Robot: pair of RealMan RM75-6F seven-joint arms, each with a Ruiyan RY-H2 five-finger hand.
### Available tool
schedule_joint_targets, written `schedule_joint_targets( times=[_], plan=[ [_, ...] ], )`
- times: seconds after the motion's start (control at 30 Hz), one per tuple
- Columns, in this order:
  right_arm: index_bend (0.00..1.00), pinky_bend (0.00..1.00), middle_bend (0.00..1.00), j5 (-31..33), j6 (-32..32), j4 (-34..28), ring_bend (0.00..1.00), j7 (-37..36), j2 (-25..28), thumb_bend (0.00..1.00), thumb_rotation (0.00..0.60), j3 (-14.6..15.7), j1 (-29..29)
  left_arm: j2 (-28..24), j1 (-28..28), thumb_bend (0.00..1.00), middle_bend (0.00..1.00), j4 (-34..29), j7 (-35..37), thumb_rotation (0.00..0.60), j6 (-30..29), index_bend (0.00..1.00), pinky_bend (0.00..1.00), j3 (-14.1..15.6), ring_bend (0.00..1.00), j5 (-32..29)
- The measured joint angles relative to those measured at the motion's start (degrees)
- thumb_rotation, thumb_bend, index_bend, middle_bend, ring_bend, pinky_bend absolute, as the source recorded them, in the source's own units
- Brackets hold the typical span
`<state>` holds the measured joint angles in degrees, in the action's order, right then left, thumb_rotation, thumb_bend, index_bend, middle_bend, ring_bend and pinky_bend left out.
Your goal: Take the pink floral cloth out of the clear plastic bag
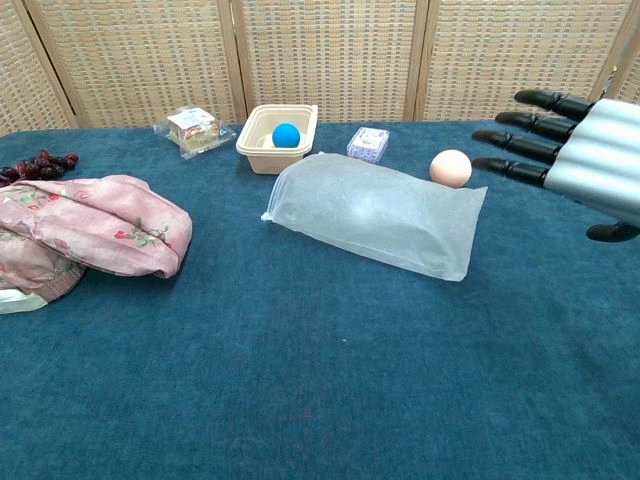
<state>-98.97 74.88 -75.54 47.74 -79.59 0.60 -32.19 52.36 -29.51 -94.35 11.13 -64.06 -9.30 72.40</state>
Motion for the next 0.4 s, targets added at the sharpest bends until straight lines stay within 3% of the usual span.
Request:
schedule_joint_targets(
  times=[0.27,0.4],
  plan=[
    [0.0,0.0,0.0,4.74,12.51,-4.79,0.0,-22.11,2.7,0.0,0.6,-1.2,9.16,4.73,12.16,0.08,0.0,-1.7,-2.97,0.6,-18.19,0.0,0.0,4.35,0.0,5.53],
    [0.0,0.0,0.0,7.33,17.28,-6.88,0.0,-32.92,3.41,0.0,0.6,-1.59,14.05,8.83,17.69,0.08,0.0,-1.42,-3.28,0.6,-23.68,0.0,0.0,6.76,0.0,7.54]
  ],
)
